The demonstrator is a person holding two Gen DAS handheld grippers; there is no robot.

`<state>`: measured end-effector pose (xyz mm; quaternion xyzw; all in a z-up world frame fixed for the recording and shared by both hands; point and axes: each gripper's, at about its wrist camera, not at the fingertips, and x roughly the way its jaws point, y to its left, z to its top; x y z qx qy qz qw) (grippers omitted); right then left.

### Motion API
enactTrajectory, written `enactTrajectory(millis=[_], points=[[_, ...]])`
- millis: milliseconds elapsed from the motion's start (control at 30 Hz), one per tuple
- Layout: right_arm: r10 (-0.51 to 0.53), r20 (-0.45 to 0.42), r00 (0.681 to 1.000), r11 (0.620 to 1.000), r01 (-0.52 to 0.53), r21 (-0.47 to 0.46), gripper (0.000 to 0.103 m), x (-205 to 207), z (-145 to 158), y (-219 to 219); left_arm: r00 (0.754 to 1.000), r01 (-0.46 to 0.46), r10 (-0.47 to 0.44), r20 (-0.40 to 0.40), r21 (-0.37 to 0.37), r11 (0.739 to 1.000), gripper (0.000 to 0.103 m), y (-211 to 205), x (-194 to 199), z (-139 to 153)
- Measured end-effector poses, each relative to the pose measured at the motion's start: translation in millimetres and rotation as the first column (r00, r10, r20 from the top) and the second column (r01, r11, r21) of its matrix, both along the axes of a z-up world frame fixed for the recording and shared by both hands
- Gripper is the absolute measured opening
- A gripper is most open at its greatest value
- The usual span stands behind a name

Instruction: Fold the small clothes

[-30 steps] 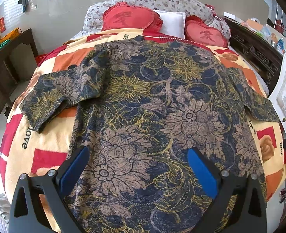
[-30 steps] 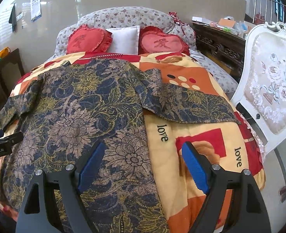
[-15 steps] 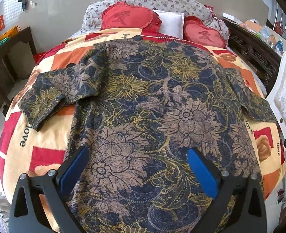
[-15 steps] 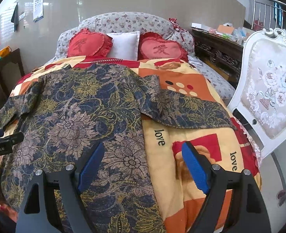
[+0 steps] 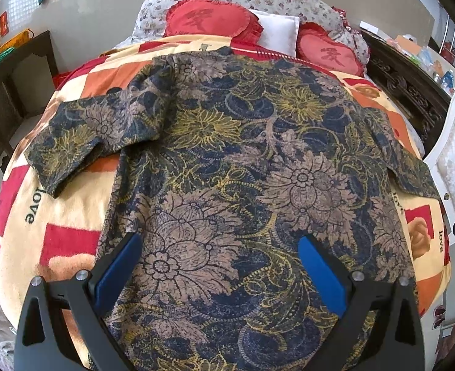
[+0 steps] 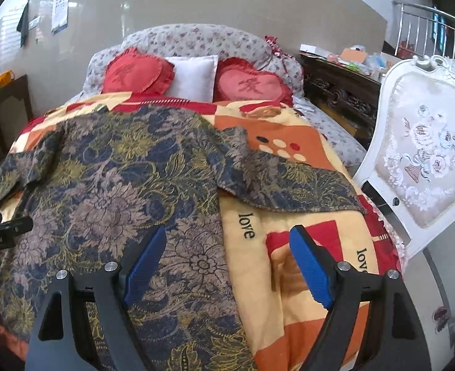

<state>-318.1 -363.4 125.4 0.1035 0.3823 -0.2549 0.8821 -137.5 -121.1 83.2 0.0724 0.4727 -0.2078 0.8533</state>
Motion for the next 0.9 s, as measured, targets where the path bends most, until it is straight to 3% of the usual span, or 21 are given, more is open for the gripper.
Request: enactTrajectory(millis=[900], points=[[0.022, -0.047, 0.999, 1.000, -0.022, -0.005, 0.092, 15.5, -3.1, 16.1, 1.000, -0.013, 0.013, -0.014, -0.015, 1.000, 0.103, 6.7, 6.1, -4.6]])
